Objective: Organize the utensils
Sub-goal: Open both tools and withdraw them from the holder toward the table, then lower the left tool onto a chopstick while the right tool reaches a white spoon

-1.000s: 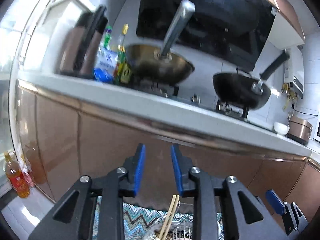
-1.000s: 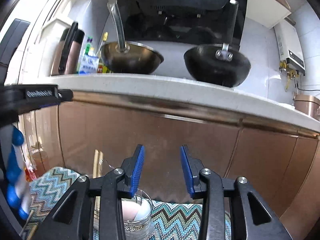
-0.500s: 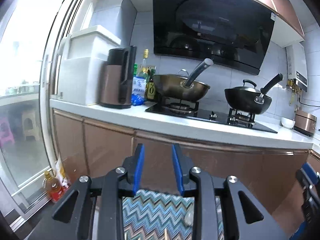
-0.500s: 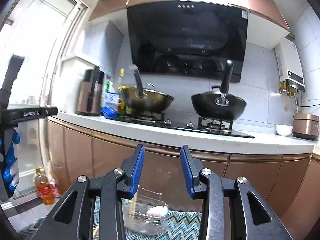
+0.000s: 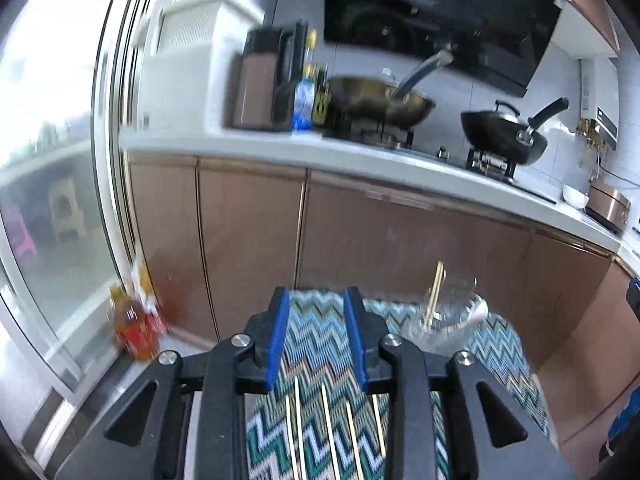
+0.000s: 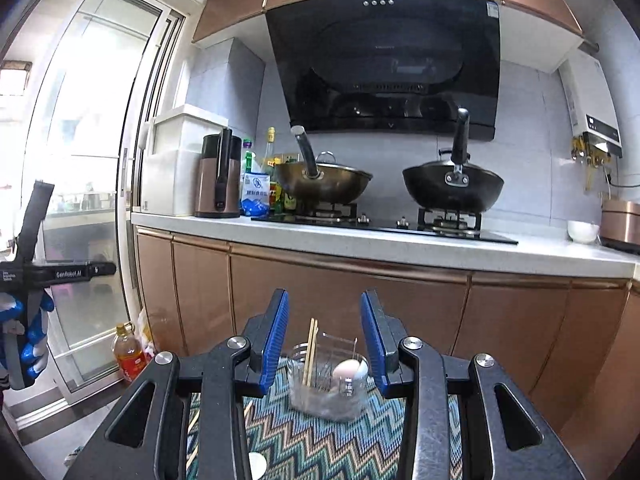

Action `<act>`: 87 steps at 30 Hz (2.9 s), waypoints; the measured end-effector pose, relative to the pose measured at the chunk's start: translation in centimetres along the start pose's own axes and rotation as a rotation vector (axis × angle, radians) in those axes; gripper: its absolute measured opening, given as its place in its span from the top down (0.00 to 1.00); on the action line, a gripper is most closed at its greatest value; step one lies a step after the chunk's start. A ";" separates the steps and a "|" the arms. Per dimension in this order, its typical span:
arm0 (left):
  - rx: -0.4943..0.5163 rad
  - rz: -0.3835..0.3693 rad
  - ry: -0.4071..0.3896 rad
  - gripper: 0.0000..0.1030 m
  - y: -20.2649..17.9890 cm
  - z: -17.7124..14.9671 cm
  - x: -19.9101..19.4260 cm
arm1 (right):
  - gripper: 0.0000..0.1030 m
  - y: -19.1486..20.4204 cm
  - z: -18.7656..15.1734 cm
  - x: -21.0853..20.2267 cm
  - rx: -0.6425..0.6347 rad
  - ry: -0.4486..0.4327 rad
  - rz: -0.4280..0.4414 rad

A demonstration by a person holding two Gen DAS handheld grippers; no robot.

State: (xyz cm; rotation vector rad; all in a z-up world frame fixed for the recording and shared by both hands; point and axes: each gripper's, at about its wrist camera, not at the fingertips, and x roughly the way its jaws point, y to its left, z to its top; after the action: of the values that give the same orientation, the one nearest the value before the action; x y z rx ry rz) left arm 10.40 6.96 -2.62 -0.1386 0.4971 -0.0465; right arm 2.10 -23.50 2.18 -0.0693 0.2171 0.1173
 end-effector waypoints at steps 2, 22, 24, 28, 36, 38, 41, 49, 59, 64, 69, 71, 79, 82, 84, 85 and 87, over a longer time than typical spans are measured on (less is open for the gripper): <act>-0.021 -0.007 0.028 0.74 0.8 -0.8 0.4 | 0.65 -0.3 -0.3 -0.3 0.007 0.007 -0.002; -0.074 -0.083 0.467 0.74 3.0 -8.9 12.2 | 0.65 -2.5 -9.1 5.3 0.091 0.318 0.074; -0.081 -0.094 0.512 0.74 3.0 -9.7 13.7 | 0.65 -2.6 -10.5 6.4 0.103 0.369 0.098; -0.086 -0.102 0.585 0.74 2.7 -10.8 16.6 | 0.65 -2.4 -12.7 8.8 0.127 0.457 0.139; -0.104 -0.081 0.687 0.74 3.0 -11.8 22.5 | 0.65 -0.6 -18.9 15.1 0.177 0.695 0.324; -0.102 -0.075 0.707 0.74 3.1 -11.9 23.7 | 0.65 -0.1 -20.3 16.3 0.181 0.735 0.353; -0.094 -0.051 0.734 0.74 3.3 -12.0 25.6 | 0.65 0.4 -21.7 17.7 0.188 0.777 0.390; -0.097 -0.011 0.796 0.75 4.0 -13.0 28.6 | 0.65 0.8 -23.5 20.2 0.198 0.840 0.462; -0.078 0.005 0.830 0.78 3.4 -13.5 30.5 | 0.68 2.5 -24.9 23.7 0.148 0.926 0.560; -0.107 0.030 0.836 0.84 3.8 -13.4 30.9 | 0.75 3.0 -25.3 25.2 0.141 0.953 0.629; -0.093 0.045 0.843 0.86 3.7 -13.5 31.0 | 0.79 3.0 -25.3 26.3 0.145 0.968 0.682; -0.087 0.046 0.852 0.86 3.6 -13.5 31.0 | 0.79 3.3 -25.3 26.6 0.132 0.974 0.709; -0.056 0.055 0.871 0.87 3.1 -13.7 31.1 | 0.81 4.3 -25.1 26.6 0.077 0.983 0.766; -0.052 0.060 0.867 0.87 2.9 -13.6 31.4 | 0.90 4.7 -25.2 26.8 0.069 0.980 0.781; -0.043 0.067 0.859 0.87 2.7 -13.6 31.5 | 0.93 4.8 -25.3 26.6 0.059 0.974 0.797; -0.037 0.070 0.854 0.88 2.6 -13.6 31.4 | 0.93 5.0 -25.3 26.5 0.051 0.970 0.800; -0.039 0.070 0.842 0.92 2.5 -13.6 31.2 | 0.93 5.2 -25.3 26.1 0.036 0.956 0.803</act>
State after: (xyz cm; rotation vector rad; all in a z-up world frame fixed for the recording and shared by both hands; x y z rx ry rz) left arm 31.33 5.31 -29.54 -0.1358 1.3433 -0.0252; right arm 21.42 -17.61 -28.46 0.0068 1.1992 0.8853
